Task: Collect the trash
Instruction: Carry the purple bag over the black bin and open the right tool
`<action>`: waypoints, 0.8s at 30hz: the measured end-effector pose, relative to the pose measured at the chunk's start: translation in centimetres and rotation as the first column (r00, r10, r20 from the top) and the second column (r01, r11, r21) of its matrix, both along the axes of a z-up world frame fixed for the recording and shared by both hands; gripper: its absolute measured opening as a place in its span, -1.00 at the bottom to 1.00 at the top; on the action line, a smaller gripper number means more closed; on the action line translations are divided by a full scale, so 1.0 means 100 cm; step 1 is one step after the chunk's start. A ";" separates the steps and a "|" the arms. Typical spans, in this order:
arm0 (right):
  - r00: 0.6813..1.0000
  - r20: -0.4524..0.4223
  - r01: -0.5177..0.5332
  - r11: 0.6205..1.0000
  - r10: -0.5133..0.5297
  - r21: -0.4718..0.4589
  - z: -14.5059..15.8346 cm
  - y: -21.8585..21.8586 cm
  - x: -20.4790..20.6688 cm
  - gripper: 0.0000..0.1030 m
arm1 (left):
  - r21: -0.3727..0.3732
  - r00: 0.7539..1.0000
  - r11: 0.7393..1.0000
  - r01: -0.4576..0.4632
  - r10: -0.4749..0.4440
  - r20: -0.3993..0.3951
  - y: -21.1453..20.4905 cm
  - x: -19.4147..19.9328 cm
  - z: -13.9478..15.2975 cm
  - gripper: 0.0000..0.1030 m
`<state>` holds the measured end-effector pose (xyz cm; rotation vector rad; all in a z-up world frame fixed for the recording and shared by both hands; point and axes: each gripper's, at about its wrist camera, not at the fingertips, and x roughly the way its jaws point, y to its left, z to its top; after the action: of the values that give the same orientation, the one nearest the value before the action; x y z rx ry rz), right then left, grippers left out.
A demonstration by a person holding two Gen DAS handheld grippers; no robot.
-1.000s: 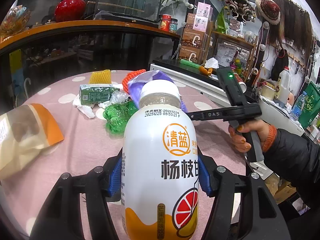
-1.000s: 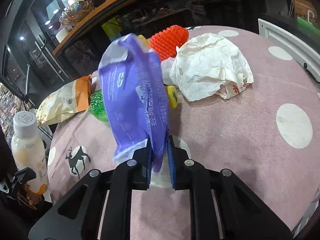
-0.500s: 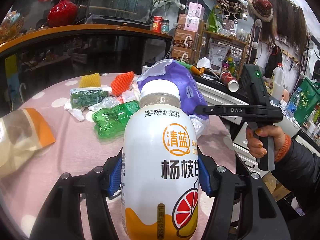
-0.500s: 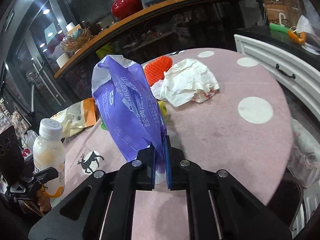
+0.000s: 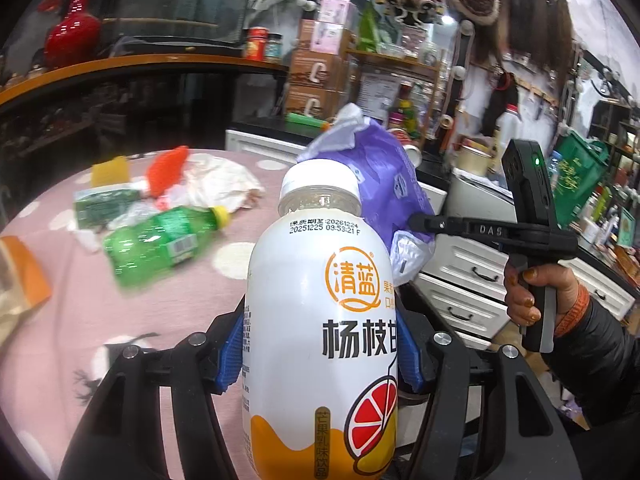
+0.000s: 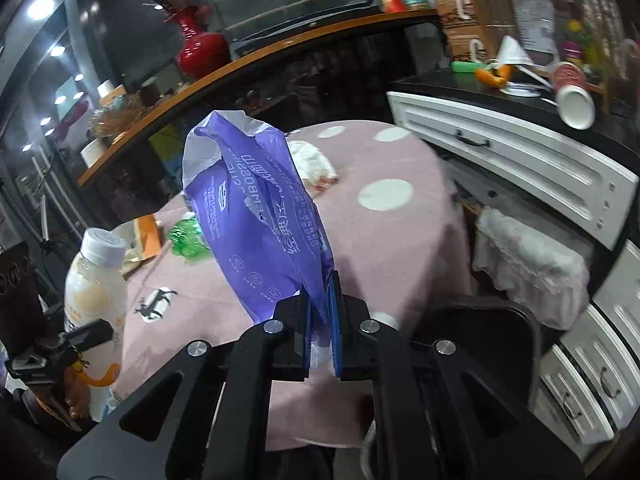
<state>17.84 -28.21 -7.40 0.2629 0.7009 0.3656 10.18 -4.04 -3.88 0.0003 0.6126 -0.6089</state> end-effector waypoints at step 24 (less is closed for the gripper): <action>0.886 -0.270 0.229 0.862 -0.377 -0.452 -0.143 -0.084 -0.029 -0.84 | -0.005 0.967 0.969 0.247 -0.247 -0.057 -0.128 -0.005 -0.020 0.18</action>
<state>14.93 -36.57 -21.67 0.0339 1.0527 -0.1494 9.67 -16.82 -5.84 0.0621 0.6736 -0.8523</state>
